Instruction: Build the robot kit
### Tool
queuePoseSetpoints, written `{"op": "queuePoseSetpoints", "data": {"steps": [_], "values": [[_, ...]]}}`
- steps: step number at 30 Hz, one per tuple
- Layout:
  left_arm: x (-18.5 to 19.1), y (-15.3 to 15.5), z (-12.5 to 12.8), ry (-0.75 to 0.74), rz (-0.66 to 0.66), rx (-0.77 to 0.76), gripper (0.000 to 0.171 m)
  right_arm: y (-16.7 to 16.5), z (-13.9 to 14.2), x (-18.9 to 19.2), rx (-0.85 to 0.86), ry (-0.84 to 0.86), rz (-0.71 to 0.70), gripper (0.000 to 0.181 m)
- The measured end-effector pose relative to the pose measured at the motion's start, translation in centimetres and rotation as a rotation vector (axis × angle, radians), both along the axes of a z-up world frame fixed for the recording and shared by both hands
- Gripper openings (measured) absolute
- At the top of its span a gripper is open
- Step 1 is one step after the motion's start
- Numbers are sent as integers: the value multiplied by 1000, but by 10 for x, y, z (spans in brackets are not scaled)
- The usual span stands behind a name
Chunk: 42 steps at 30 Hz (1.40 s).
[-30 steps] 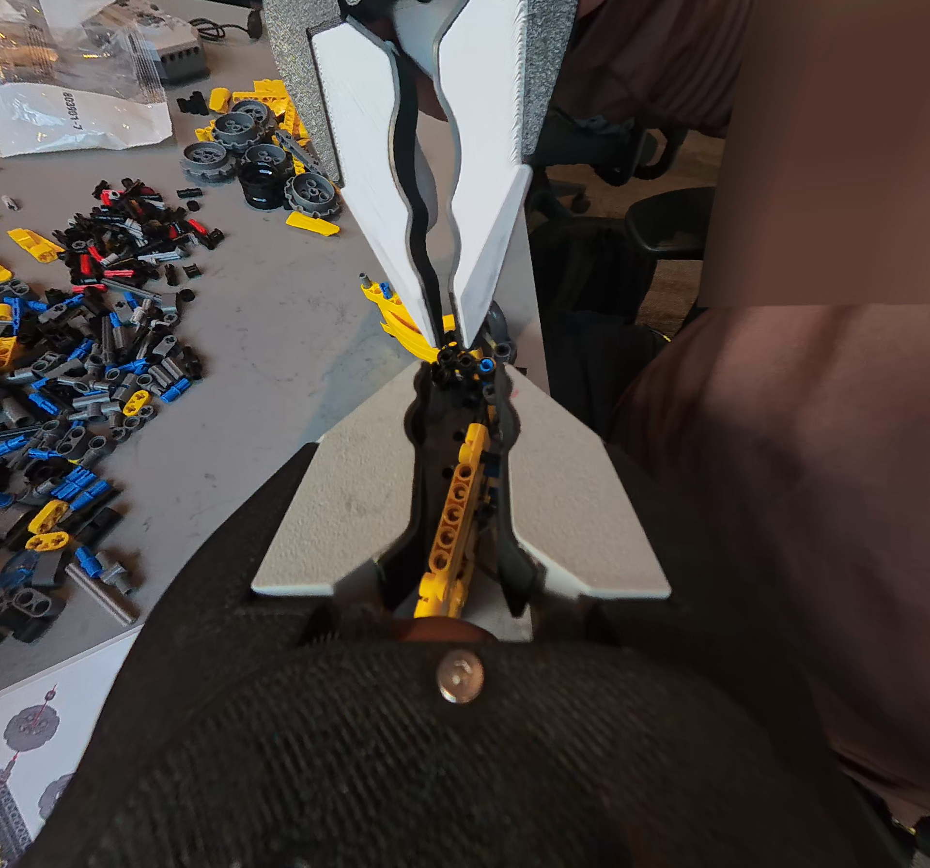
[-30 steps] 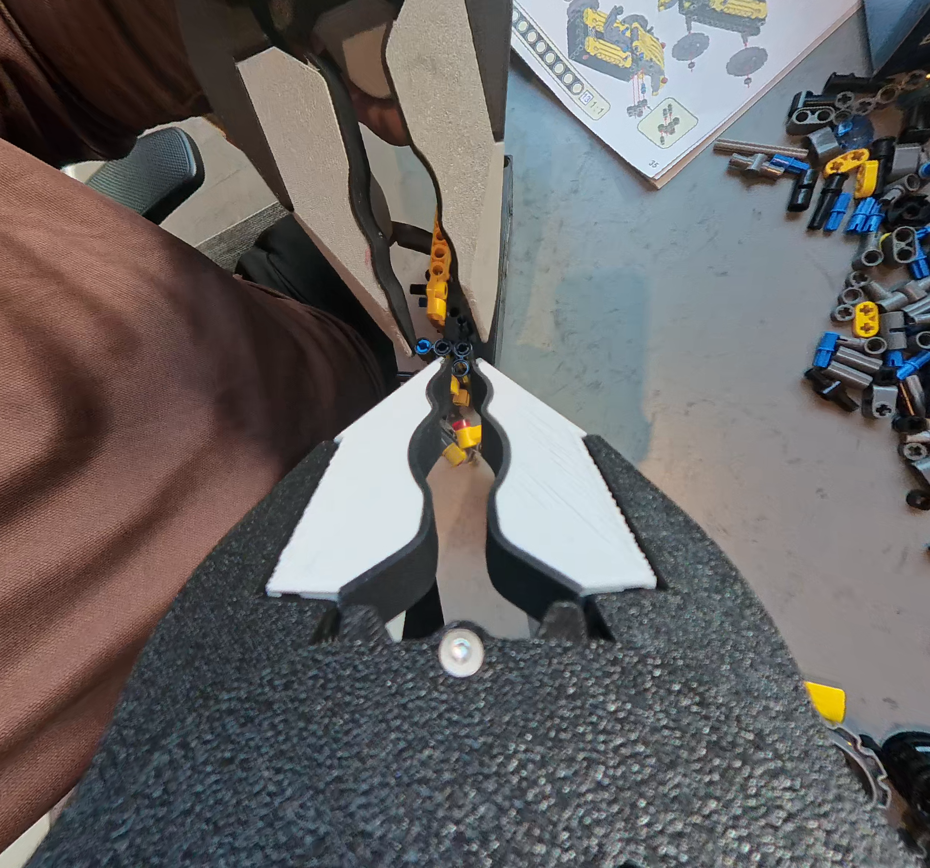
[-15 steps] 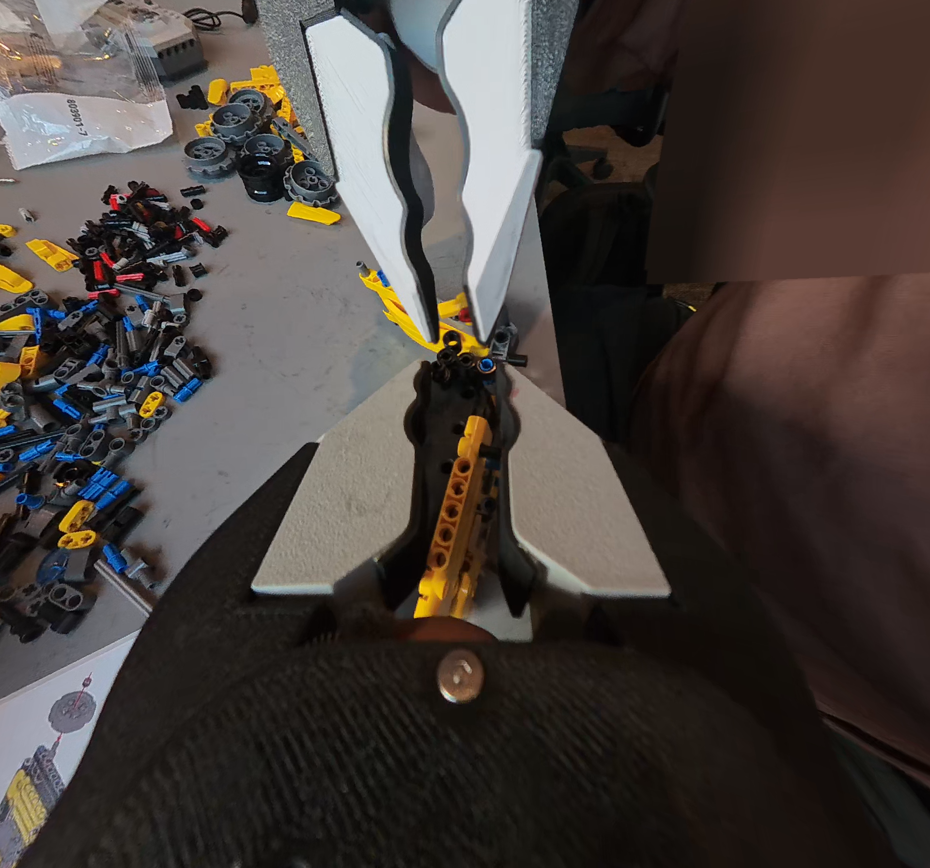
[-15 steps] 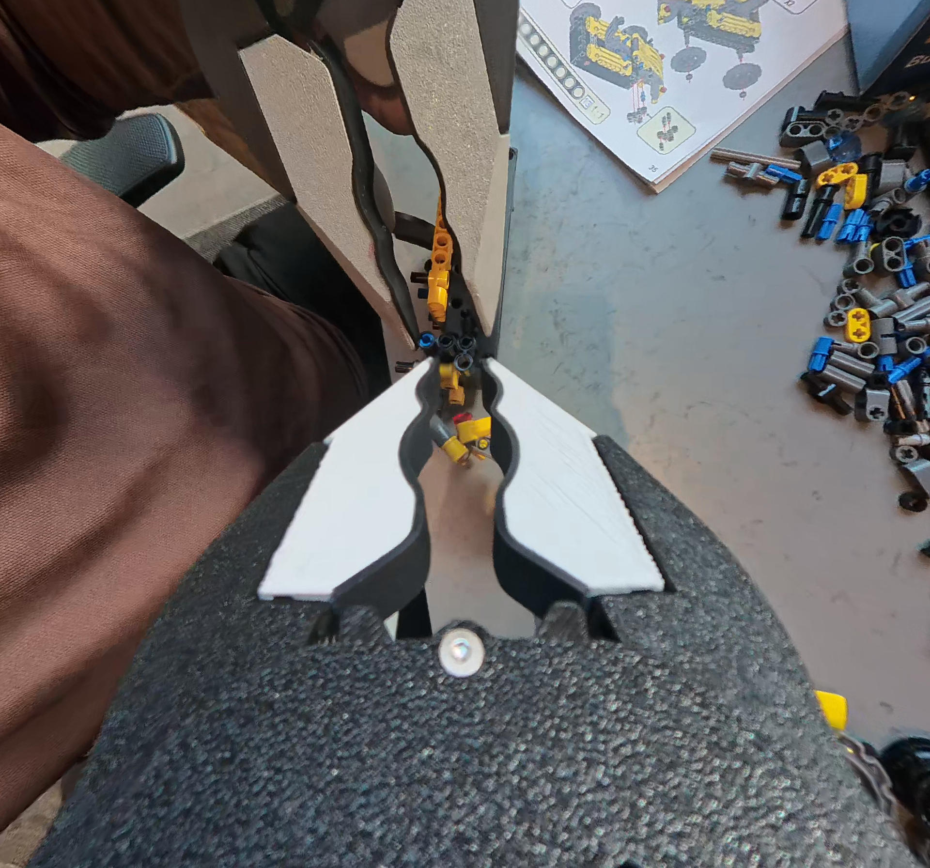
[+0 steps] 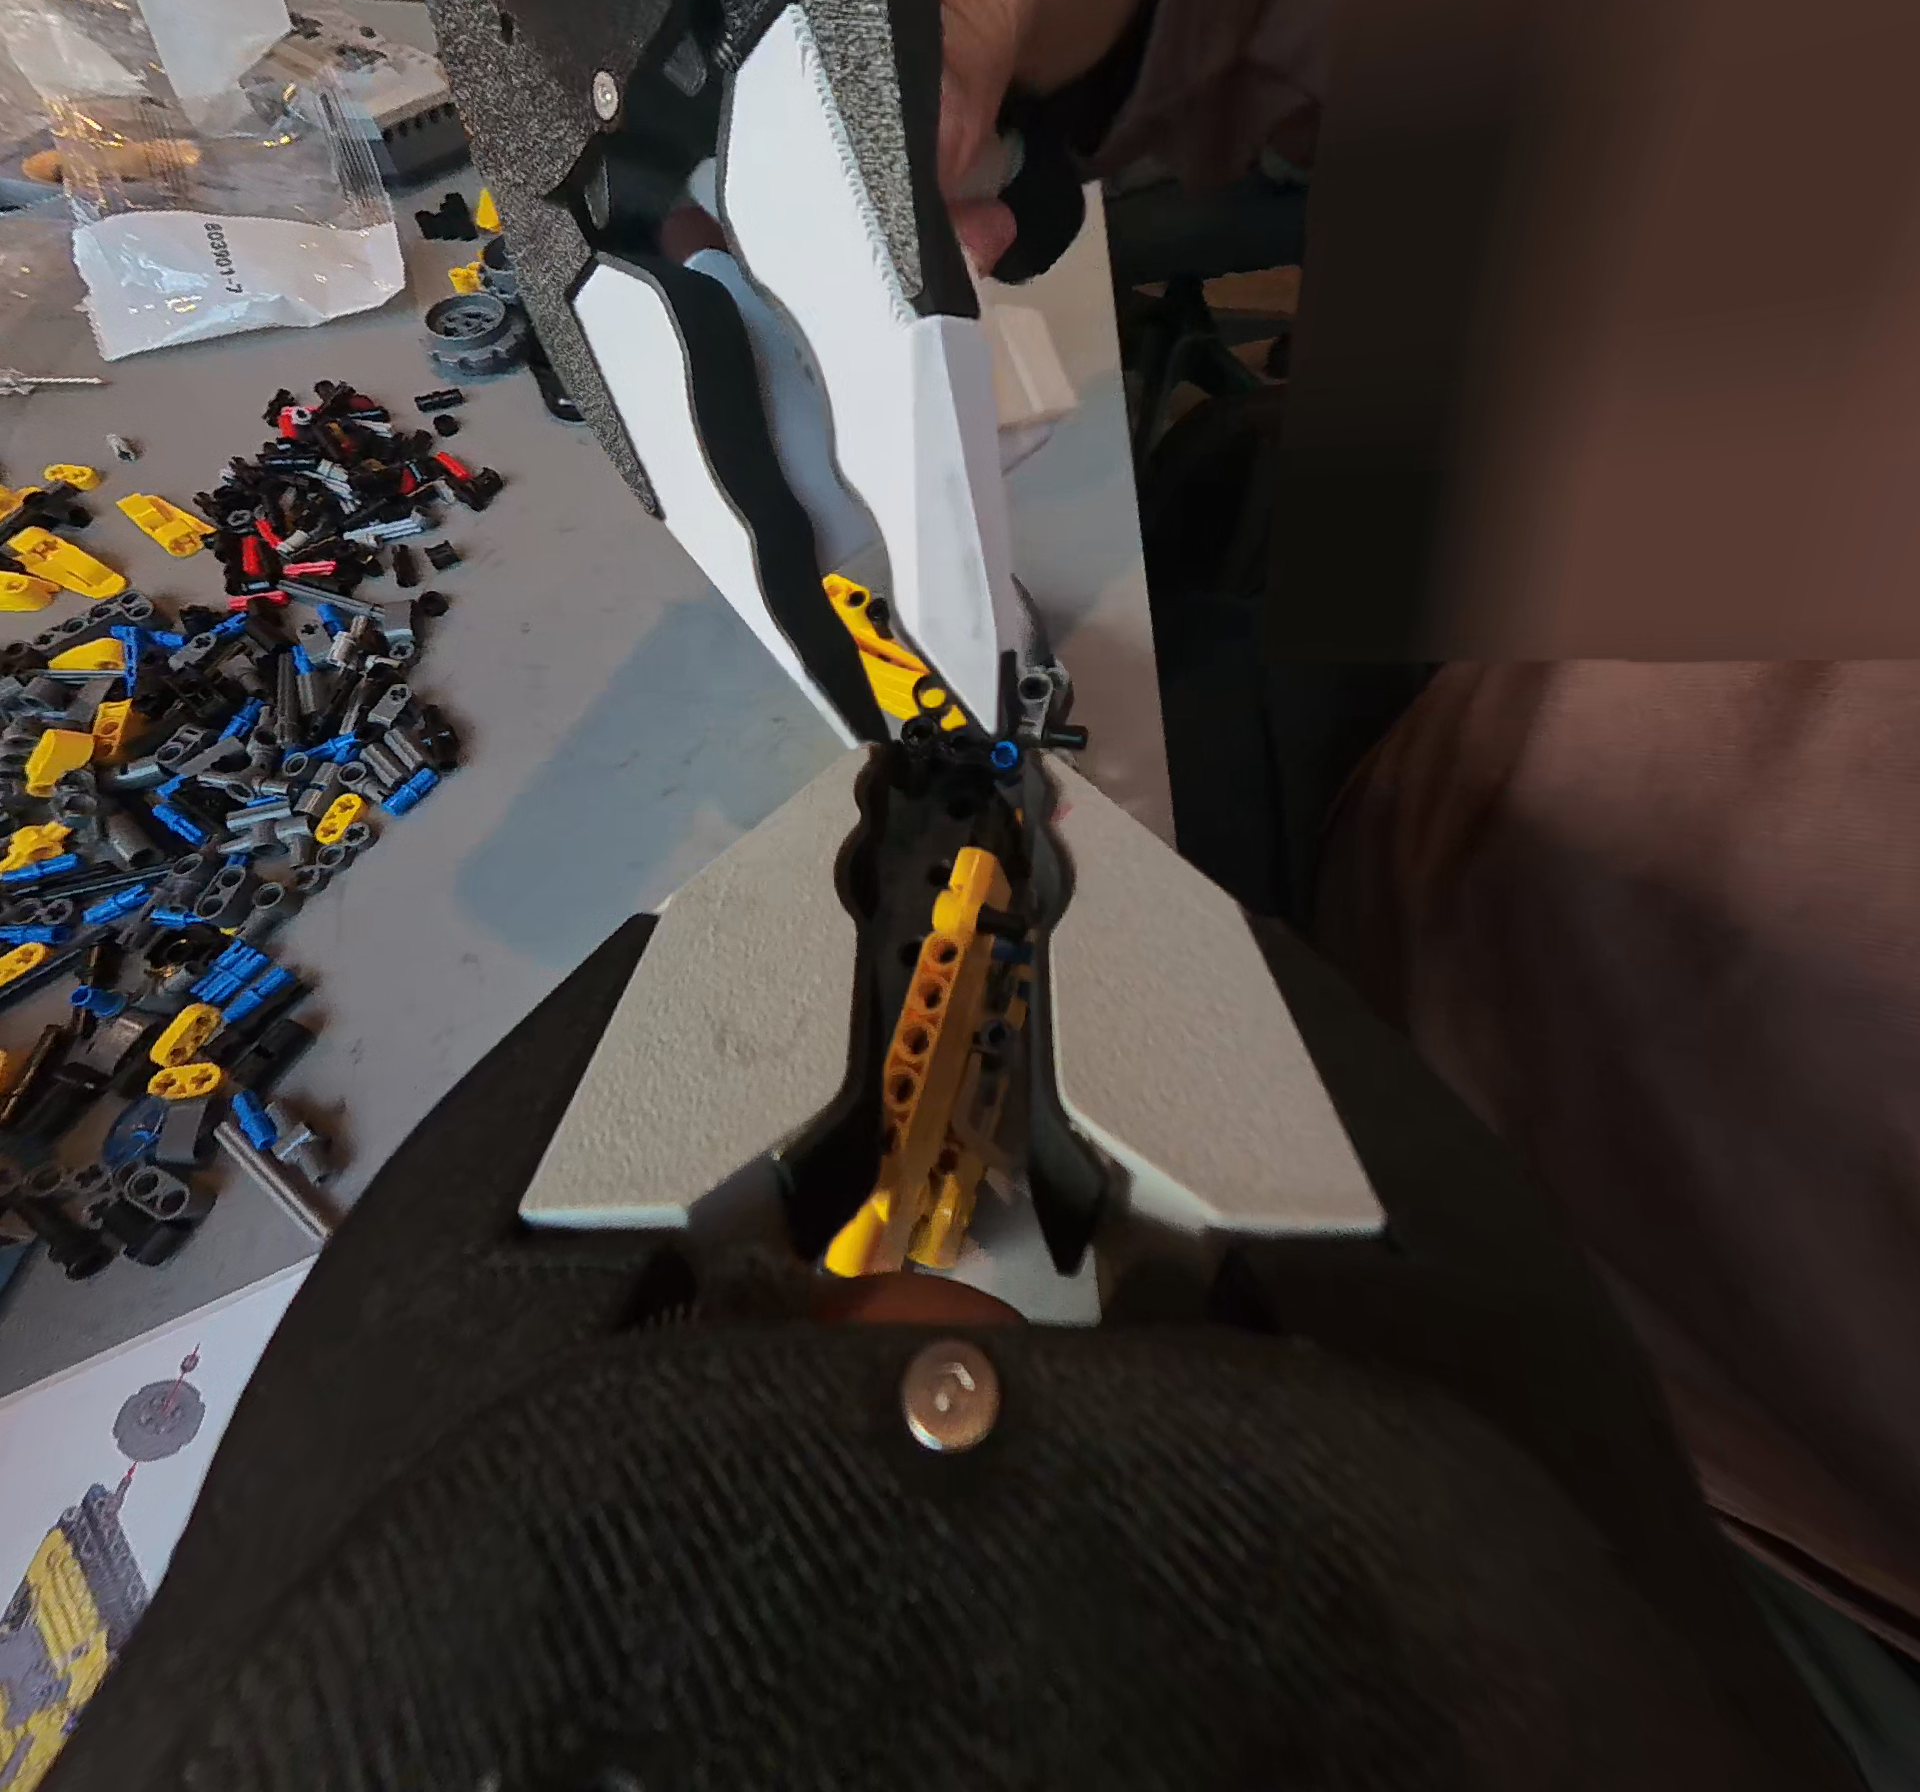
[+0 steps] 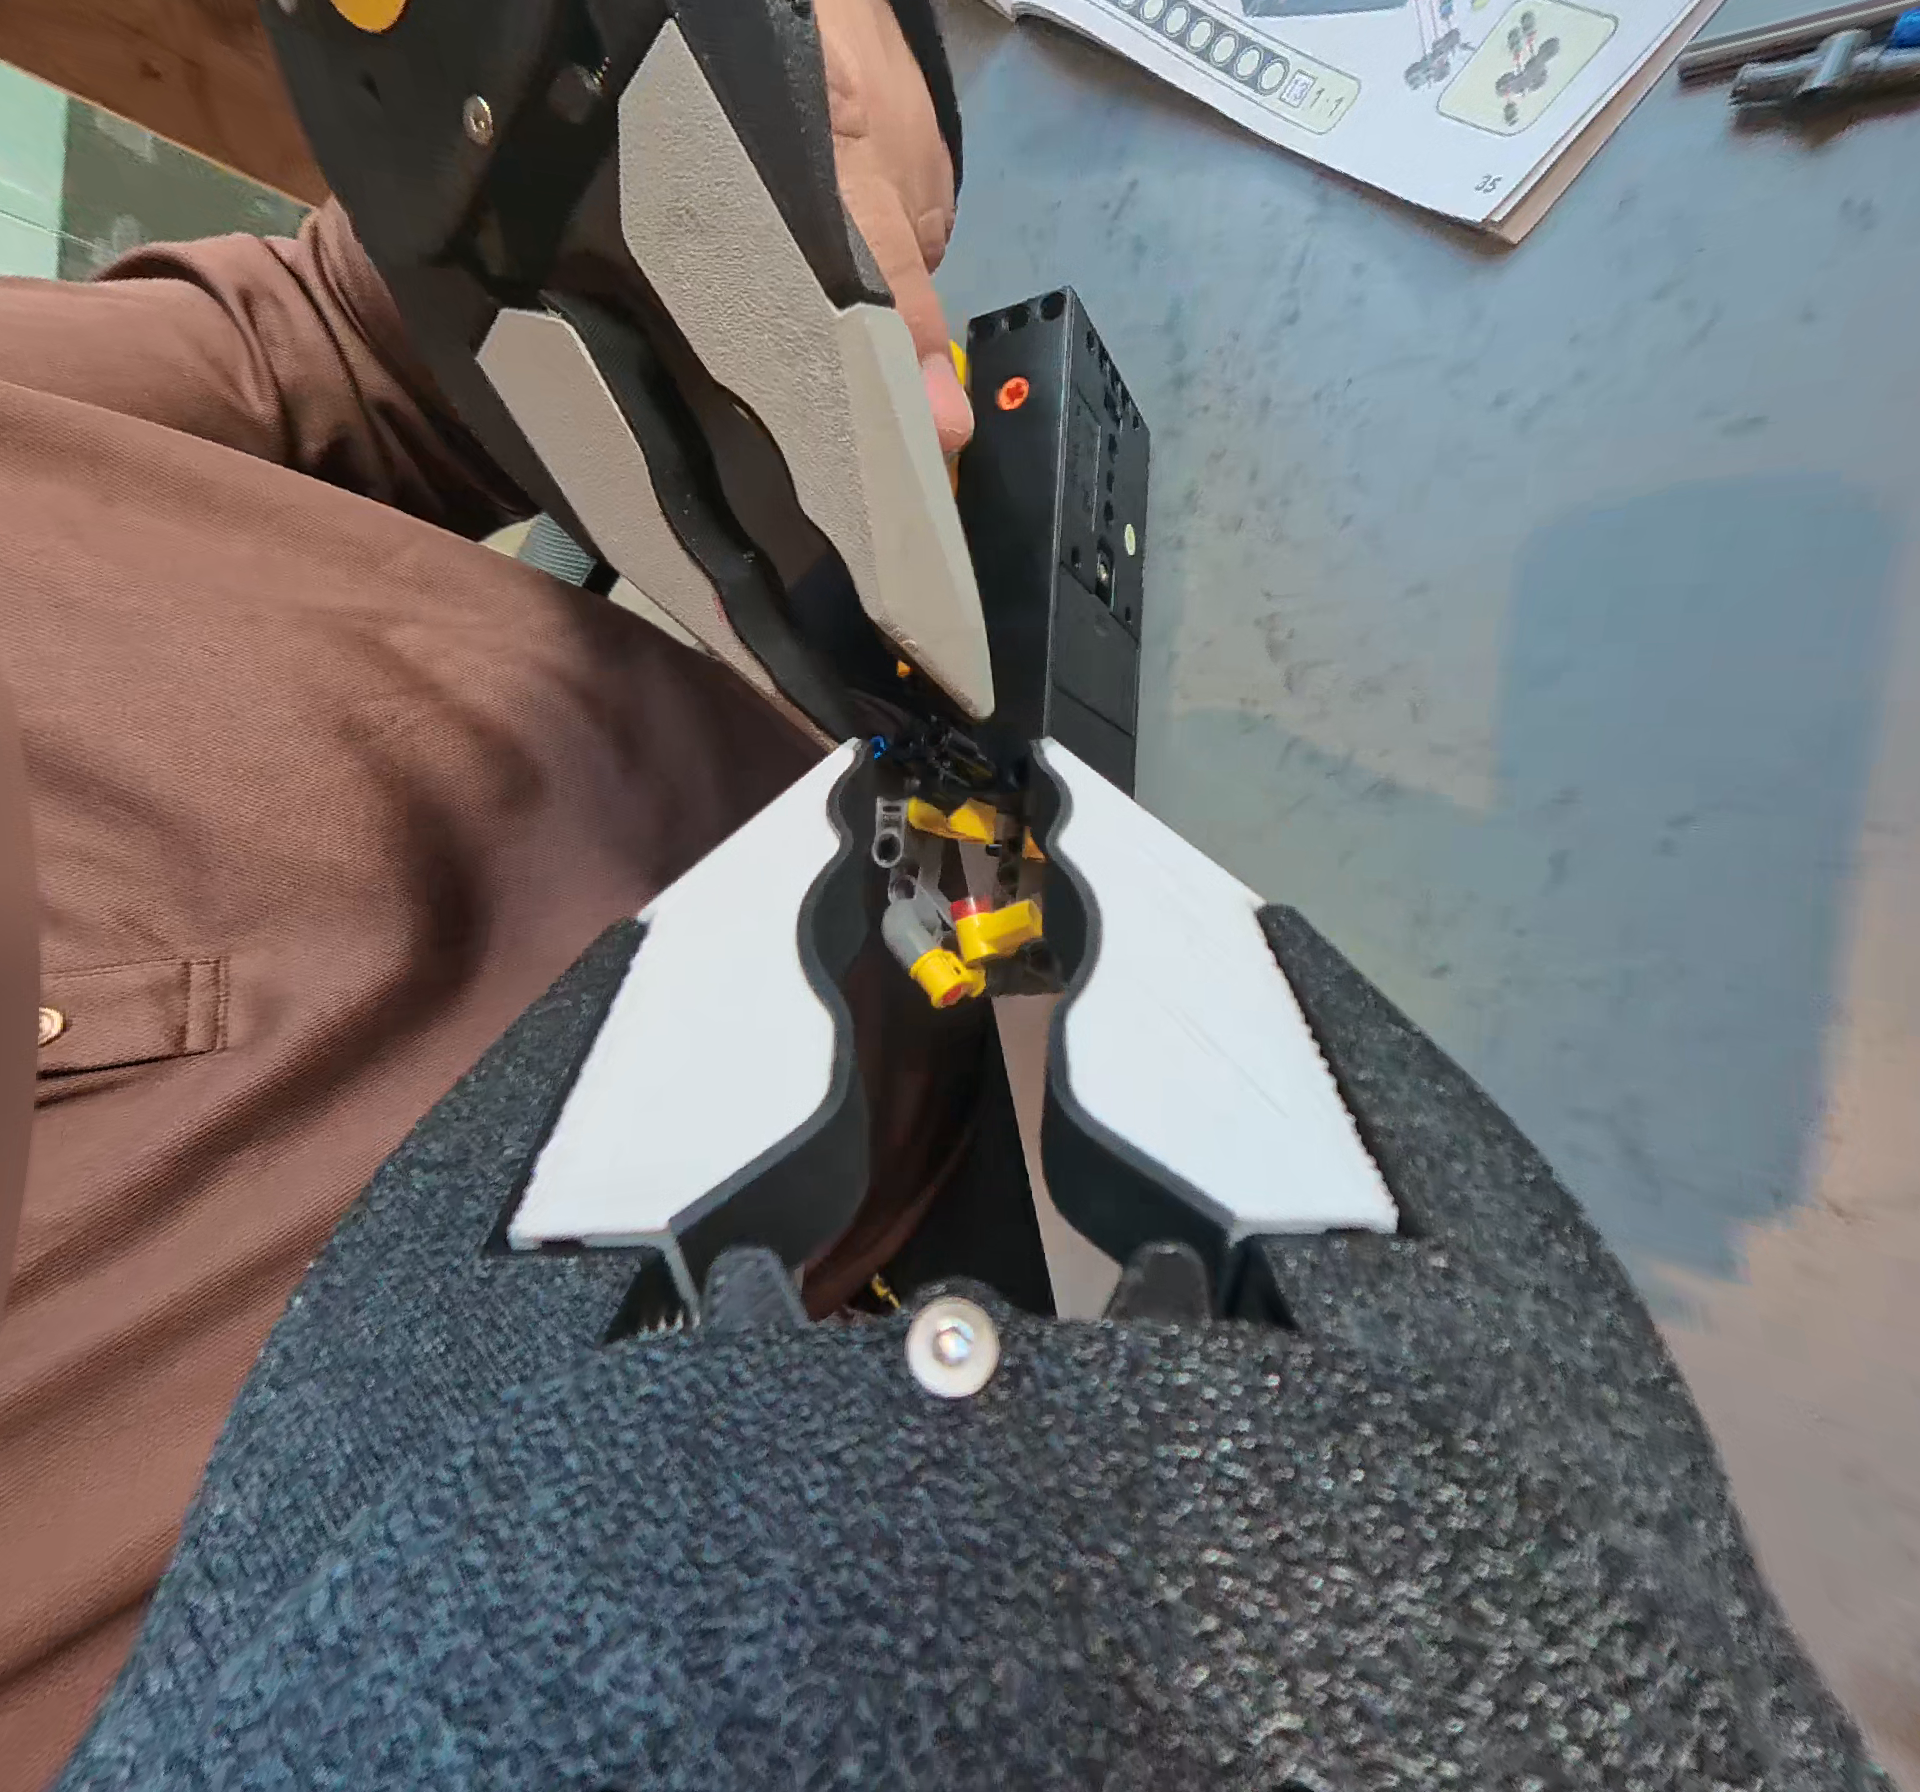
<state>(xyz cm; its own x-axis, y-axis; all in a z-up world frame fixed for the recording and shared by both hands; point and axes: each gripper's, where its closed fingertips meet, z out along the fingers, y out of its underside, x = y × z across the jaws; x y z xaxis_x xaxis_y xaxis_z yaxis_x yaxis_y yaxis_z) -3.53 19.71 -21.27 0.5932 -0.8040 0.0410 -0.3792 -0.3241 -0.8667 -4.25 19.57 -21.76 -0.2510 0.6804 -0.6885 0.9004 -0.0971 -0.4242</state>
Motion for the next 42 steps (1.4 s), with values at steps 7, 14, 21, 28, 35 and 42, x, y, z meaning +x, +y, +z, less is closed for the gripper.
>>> {"op": "queuePoseSetpoints", "data": {"steps": [7, 14, 21, 28, 35, 42], "values": [[2, -3, -3, 12, 14, 15, 22, -3, 0, 0, -89, -43, 7, 19], [2, -3, -2, 27, -5, 8, 22, -4, -1, 2, -87, -39, 11, 17], [-5, -2, 2, 19, -3, 5, 22, 10, 5, 1, -51, 4, -42, 24], [-4, -4, 7, 49, -32, -7, 22, 12, 12, -2, -9, 54, -79, 32], [1, -2, 6, 83, -53, -3, 21, 3, 11, 0, 4, 79, -29, 11], [1, 1, 7, 32, -28, -6, 4, 2, 11, 2, 37, 115, -32, 0]]}}
